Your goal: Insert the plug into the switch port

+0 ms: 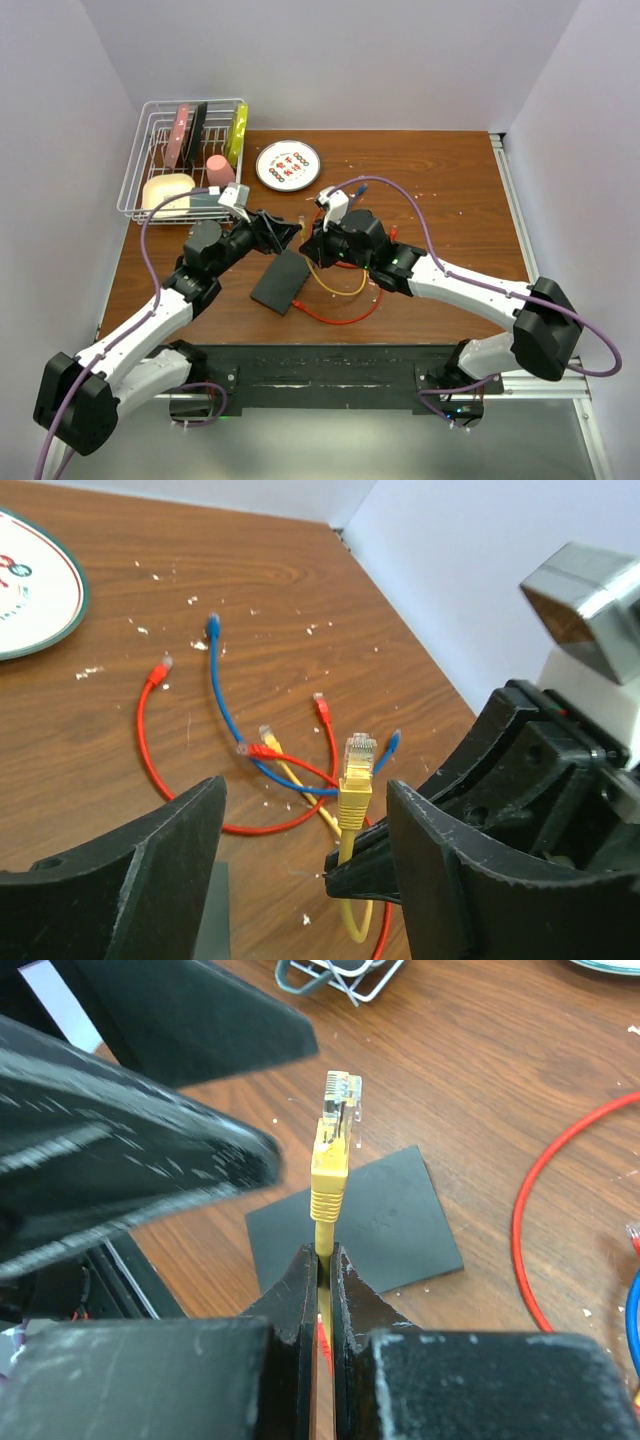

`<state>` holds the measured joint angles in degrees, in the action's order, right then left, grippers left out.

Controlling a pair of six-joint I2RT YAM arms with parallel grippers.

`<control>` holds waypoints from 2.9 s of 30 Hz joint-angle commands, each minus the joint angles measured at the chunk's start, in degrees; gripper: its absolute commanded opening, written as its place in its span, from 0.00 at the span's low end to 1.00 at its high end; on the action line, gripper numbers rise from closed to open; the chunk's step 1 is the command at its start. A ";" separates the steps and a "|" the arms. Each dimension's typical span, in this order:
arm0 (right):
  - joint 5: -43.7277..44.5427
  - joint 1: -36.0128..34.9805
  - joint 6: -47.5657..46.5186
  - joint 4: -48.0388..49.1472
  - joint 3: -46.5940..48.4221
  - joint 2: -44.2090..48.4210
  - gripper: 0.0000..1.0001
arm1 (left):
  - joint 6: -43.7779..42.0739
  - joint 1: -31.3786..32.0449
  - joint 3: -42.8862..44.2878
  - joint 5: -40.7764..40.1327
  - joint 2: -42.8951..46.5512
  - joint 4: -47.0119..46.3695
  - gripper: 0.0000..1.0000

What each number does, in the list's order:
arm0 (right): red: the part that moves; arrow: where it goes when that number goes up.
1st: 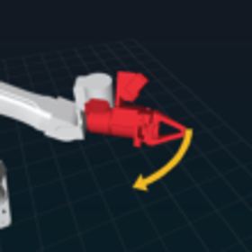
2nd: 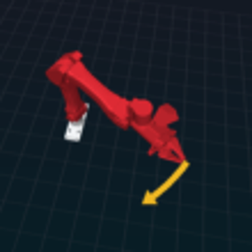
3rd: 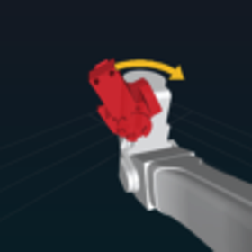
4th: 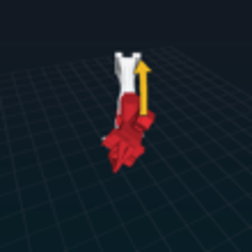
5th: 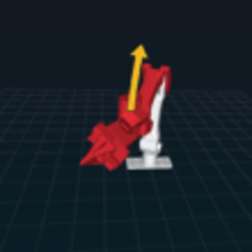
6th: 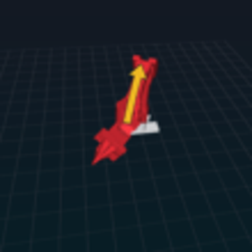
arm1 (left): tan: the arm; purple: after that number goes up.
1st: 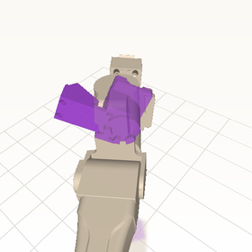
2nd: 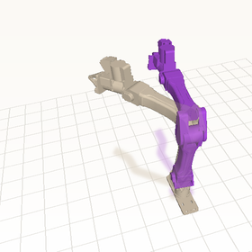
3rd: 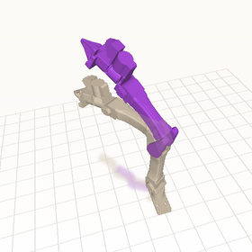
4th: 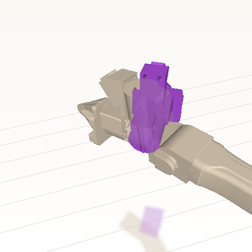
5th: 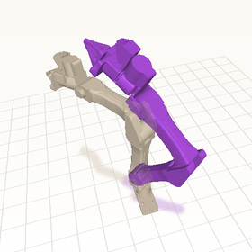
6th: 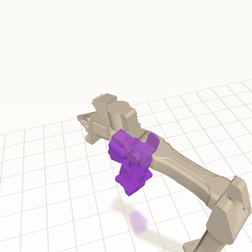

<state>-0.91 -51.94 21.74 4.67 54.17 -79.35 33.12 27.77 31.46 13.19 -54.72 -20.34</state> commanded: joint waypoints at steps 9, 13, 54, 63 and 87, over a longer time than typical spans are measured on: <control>4.34 -1.49 -0.99 -2.56 3.39 -0.80 0.00 | -2.19 4.92 2.81 -1.76 -3.29 -5.23 0.47; 3.72 -1.67 -0.82 -1.50 2.87 -0.72 0.00 | -1.84 5.71 3.08 -2.73 -5.66 -6.29 0.33; -38.82 9.84 9.02 37.78 -13.66 8.25 0.66 | -6.23 6.42 -3.69 13.09 8.14 -16.31 0.00; -36.27 9.76 9.64 37.43 -14.27 10.01 0.61 | -3.25 6.42 -5.36 16.07 8.93 -19.56 0.00; -40.40 9.84 11.22 44.37 -17.17 13.08 0.46 | 2.65 6.42 -6.24 25.31 7.00 -31.52 0.00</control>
<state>-39.05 -42.30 31.14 43.09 37.56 -66.98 33.98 33.89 25.45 36.47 -47.62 -47.20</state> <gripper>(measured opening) 0.463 0.207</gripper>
